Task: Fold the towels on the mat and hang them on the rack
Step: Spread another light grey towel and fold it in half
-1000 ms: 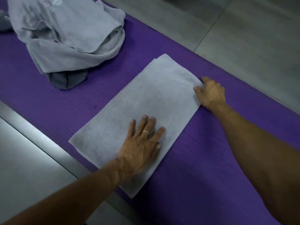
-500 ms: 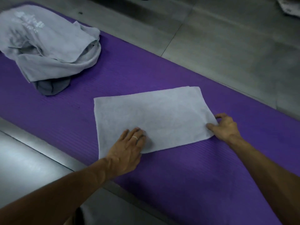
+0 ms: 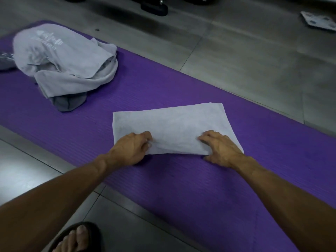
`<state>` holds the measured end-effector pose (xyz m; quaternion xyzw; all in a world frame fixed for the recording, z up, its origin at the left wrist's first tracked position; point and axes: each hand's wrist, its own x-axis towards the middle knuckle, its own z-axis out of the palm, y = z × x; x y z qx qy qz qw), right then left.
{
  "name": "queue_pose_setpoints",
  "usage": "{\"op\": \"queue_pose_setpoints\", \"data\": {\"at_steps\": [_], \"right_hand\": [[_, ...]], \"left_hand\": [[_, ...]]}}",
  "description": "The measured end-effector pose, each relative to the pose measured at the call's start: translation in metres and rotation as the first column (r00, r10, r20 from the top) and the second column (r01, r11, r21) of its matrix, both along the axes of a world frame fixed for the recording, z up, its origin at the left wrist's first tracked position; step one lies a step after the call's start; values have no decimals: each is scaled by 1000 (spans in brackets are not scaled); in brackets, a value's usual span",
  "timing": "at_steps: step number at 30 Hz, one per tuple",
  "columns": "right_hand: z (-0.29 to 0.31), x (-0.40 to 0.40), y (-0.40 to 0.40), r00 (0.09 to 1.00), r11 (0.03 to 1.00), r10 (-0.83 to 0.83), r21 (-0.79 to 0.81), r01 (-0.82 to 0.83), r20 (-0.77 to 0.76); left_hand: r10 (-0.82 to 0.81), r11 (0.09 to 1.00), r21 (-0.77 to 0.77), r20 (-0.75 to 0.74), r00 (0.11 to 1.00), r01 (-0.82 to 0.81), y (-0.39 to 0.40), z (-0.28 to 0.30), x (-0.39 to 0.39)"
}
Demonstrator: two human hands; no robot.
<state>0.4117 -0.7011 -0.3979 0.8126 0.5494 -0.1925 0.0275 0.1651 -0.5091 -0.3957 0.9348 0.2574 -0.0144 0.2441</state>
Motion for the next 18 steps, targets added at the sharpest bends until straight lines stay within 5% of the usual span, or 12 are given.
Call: {"op": "queue_pose_setpoints", "data": {"at_steps": [3,9,13,18], "right_hand": [[4,14,-1,997,996,-75,38,76,-31],[44,41,14,967,974,-138,-204,94,-214],[49,47,34,982,985,-175,-18,174,-73],[36,42,63,945,988,-146,82,128,291]], "left_hand": [[18,986,-166,5,1000,-17,8,6,3],[17,891,-450,-96,995,-59,19,17,10],[133,989,-72,7,991,-132,24,12,11],[200,952,244,-34,979,-186,37,6,24]]}}
